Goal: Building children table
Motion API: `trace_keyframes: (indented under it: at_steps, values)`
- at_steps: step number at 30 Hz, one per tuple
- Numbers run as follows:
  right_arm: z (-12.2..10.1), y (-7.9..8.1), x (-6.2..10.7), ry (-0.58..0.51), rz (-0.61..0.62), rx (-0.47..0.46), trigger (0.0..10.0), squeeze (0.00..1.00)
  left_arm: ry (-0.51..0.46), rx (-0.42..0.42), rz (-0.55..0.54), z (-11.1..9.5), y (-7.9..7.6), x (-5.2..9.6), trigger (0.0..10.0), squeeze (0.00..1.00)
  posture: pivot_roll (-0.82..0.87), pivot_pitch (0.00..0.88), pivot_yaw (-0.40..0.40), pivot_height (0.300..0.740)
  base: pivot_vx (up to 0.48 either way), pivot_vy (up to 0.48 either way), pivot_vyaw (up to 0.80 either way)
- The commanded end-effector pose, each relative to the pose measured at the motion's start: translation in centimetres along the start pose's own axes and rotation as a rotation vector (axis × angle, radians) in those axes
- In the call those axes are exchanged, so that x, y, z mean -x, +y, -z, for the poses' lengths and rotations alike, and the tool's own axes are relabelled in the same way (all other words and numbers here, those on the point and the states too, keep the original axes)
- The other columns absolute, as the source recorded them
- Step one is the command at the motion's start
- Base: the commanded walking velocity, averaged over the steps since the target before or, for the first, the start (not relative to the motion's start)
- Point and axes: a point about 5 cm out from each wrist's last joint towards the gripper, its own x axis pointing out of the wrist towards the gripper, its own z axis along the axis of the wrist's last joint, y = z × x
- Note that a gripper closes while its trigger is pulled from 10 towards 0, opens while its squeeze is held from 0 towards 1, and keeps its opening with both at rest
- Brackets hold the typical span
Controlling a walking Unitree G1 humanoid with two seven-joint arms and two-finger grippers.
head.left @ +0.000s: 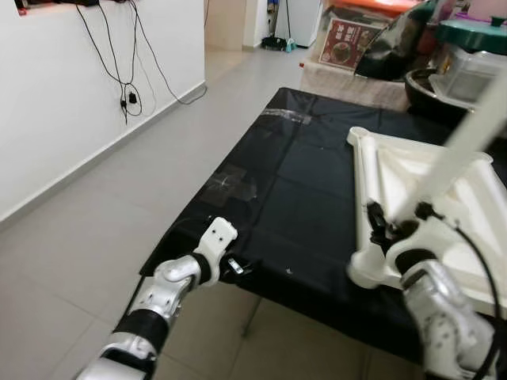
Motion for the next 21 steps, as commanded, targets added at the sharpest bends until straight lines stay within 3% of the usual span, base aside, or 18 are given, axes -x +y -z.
trace_keyframes:
  at_steps: [1, 3, 4, 5, 7, 8, 9, 10, 11, 12, 13, 14, 15, 18, 19, 20, 21]
  values:
    - [0.7, 0.9, -0.1, 0.040, -0.168, 0.016, 10.0, 0.00, 0.018, -0.002, -0.001, 0.3, 0.2, 0.2, 10.0, 0.00, 0.14, 0.000, -0.111, 0.740, 0.000, 0.000, 0.00]
    - [1.6, 0.9, -0.2, 0.120, -0.311, 0.087, 10.0, 0.00, 0.020, -0.002, -0.006, 0.4, 0.2, 0.3, 10.0, 0.00, 0.14, 0.000, -0.119, 0.740, 0.000, 0.000, 0.00]
    - [1.6, 0.9, -0.2, 0.120, -0.311, 0.087, 10.0, 0.00, 0.020, -0.002, -0.006, 0.4, 0.2, 0.3, 10.0, 0.00, 0.14, 0.000, -0.119, 0.740, 0.000, 0.000, 0.00]
    - [2.3, 0.8, -0.4, 0.156, -0.328, 0.098, 4.7, 0.00, 0.019, 0.001, -0.008, 0.4, 0.2, 0.2, 10.0, 0.00, 0.14, 0.000, -0.123, 0.740, 0.000, 0.000, 0.00]
    - [2.8, 0.8, -0.6, 0.175, -0.327, 0.101, 4.7, 0.00, 0.017, 0.002, -0.010, 0.4, 0.1, 0.2, 10.0, 0.00, 0.14, 0.000, -0.123, 0.740, 0.000, 0.000, 0.00]
    - [3.3, 0.1, -1.4, 0.178, -0.178, 0.088, 0.0, 0.00, 0.012, 0.007, -0.011, 0.4, 0.0, 0.1, 10.0, 0.00, 0.15, 0.000, -0.131, 0.740, 0.000, 0.000, 0.00]
    - [4.0, -1.2, -2.4, 0.188, 0.119, 0.061, 0.0, 0.00, 0.006, 0.012, -0.012, 0.4, -0.2, 0.1, 10.0, 0.00, 0.14, 0.000, -0.129, 0.740, 0.000, 0.000, 0.00]
    - [4.0, -1.2, -2.4, 0.188, 0.119, 0.061, 0.0, 0.00, 0.006, 0.012, -0.012, 0.4, -0.2, 0.1, 10.0, 0.00, 0.14, 0.000, -0.129, 0.740, 0.000, 0.000, 0.00]
    - [4.3, -1.8, -2.6, 0.197, 0.241, 0.050, 0.0, 0.00, 0.005, 0.014, -0.012, 0.4, -0.2, 0.1, 10.0, 0.00, 0.14, 0.000, -0.129, 0.740, 0.000, 0.000, 0.00]
    - [4.7, -3.5, -1.7, 0.182, 0.544, -0.059, 0.0, 0.00, 0.010, 0.016, -0.013, 0.6, -0.2, 0.2, 10.0, 0.00, 0.14, 0.000, -0.128, 0.740, 0.000, 0.000, 0.00]
    - [5.7, -4.5, -0.4, 0.201, 0.771, -0.148, 0.0, 0.00, 0.016, 0.015, -0.012, 0.7, -0.2, 0.2, 10.0, 0.00, 0.14, 0.000, -0.128, 0.740, 0.000, 0.000, 0.00]
    - [6.4, -4.4, 1.0, 0.202, 0.906, -0.197, 0.0, 0.00, 0.019, 0.014, -0.011, 0.8, -0.2, 0.3, 10.0, 0.00, 0.14, 0.000, -0.123, 0.740, 0.000, 0.000, 0.00]
    - [6.8, -4.0, 2.0, 0.199, 0.973, -0.218, 0.0, 0.00, 0.020, 0.013, -0.010, 0.8, -0.2, 0.3, 10.0, 0.00, 0.14, 0.000, -0.123, 0.740, 0.000, 0.000, 0.00]
    - [7.4, -1.7, 2.8, 0.204, 0.932, -0.247, 0.0, 0.00, 0.019, 0.011, -0.011, 0.6, 0.0, 0.4, 10.0, 0.00, 0.15, 0.000, -0.120, 0.740, 0.000, 0.000, 0.00]
    - [7.4, -0.3, 2.9, 0.205, 0.862, -0.262, 10.0, 0.00, 0.018, 0.011, -0.012, 0.5, 0.1, 0.4, 10.0, 0.00, 0.14, 0.000, -0.112, 0.740, 0.000, 0.000, 0.00]
    - [7.4, -0.3, 2.9, 0.205, 0.862, -0.262, 10.0, 0.00, 0.018, 0.011, -0.012, 0.5, 0.1, 0.4, 10.0, 0.00, 0.14, 0.000, -0.112, 0.740, 0.000, 0.000, 0.00]
    - [6.3, 1.9, 2.3, 0.146, 0.641, -0.263, 10.0, 0.00, 0.024, 0.008, -0.008, 0.6, 0.2, 0.4, 10.0, 0.00, 0.12, 0.000, -0.100, 0.740, 0.000, 0.000, 0.00]
